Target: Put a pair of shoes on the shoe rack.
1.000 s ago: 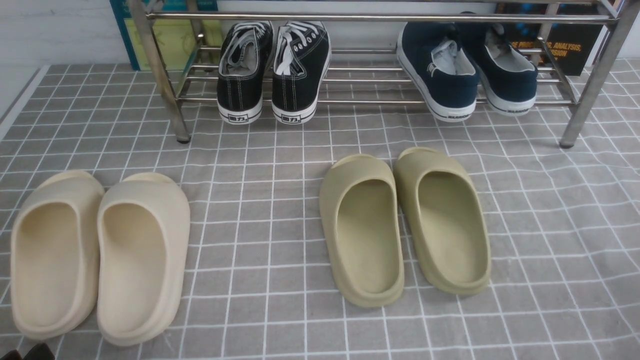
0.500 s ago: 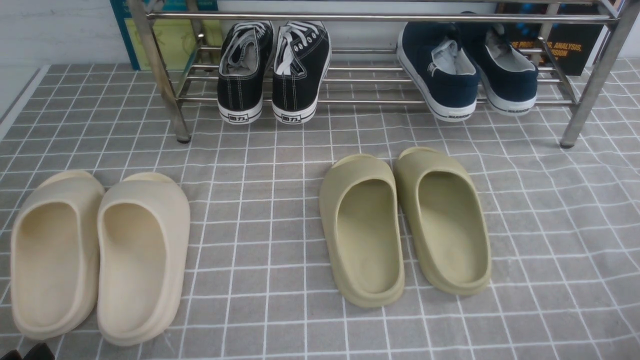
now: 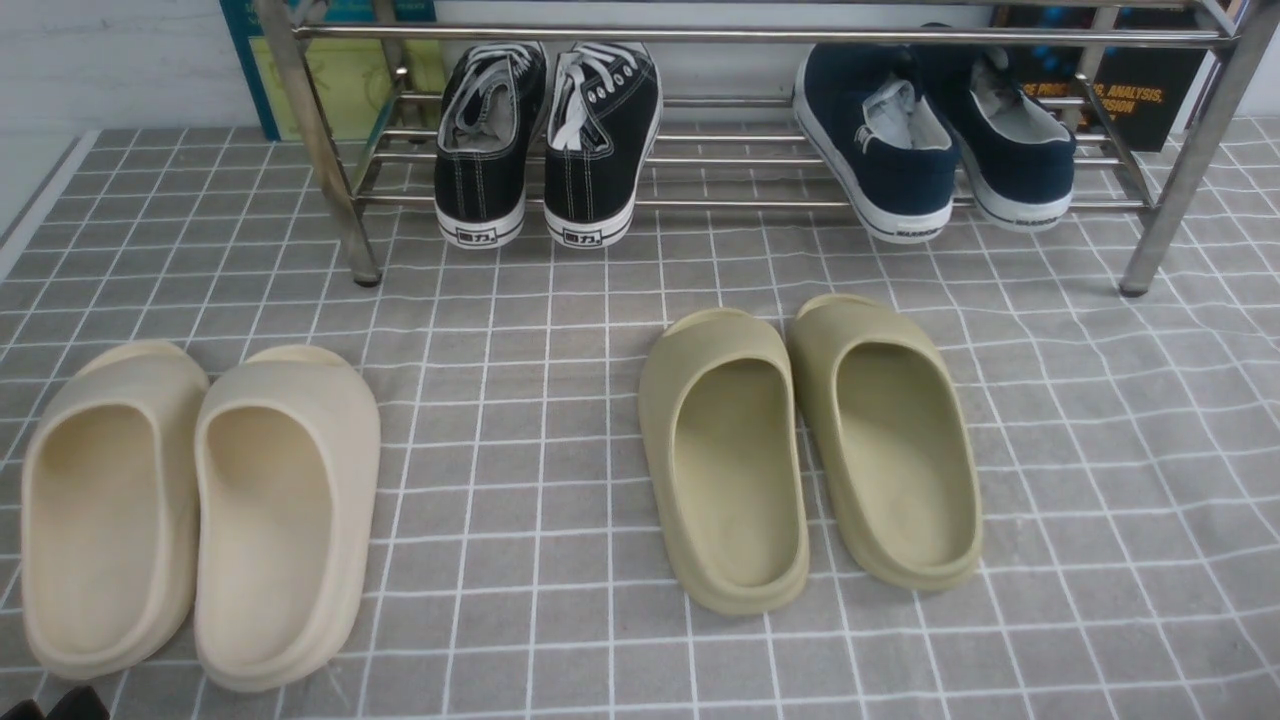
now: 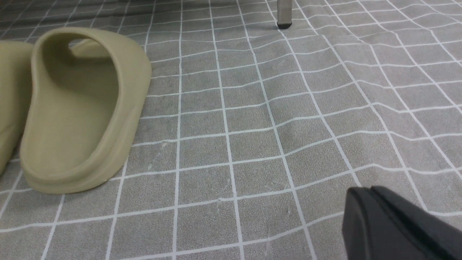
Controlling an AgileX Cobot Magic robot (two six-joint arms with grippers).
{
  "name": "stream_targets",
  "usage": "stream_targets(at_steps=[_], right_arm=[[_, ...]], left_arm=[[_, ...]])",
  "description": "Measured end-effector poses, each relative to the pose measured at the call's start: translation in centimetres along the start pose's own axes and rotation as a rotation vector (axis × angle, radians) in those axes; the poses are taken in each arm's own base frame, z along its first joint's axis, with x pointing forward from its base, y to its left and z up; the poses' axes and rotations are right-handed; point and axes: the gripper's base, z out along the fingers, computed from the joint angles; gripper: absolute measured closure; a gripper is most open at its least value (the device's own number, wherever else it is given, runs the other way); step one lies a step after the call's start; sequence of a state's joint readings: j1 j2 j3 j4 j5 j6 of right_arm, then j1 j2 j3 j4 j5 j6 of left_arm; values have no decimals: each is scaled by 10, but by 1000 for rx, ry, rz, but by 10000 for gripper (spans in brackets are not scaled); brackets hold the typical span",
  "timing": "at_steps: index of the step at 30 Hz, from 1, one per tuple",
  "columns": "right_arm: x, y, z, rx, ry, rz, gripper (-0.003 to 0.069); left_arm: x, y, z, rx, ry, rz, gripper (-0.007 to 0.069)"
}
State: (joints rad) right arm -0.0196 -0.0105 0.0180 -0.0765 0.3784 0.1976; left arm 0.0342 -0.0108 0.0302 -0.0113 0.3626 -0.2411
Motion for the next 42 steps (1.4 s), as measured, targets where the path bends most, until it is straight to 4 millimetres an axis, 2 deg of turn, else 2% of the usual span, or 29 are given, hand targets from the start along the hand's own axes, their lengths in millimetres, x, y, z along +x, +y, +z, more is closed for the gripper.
stream_targets(at_steps=[42], right_arm=[[0,0,0,0,3,5,636]], left_arm=[[0,0,0,0,0,0,386]])
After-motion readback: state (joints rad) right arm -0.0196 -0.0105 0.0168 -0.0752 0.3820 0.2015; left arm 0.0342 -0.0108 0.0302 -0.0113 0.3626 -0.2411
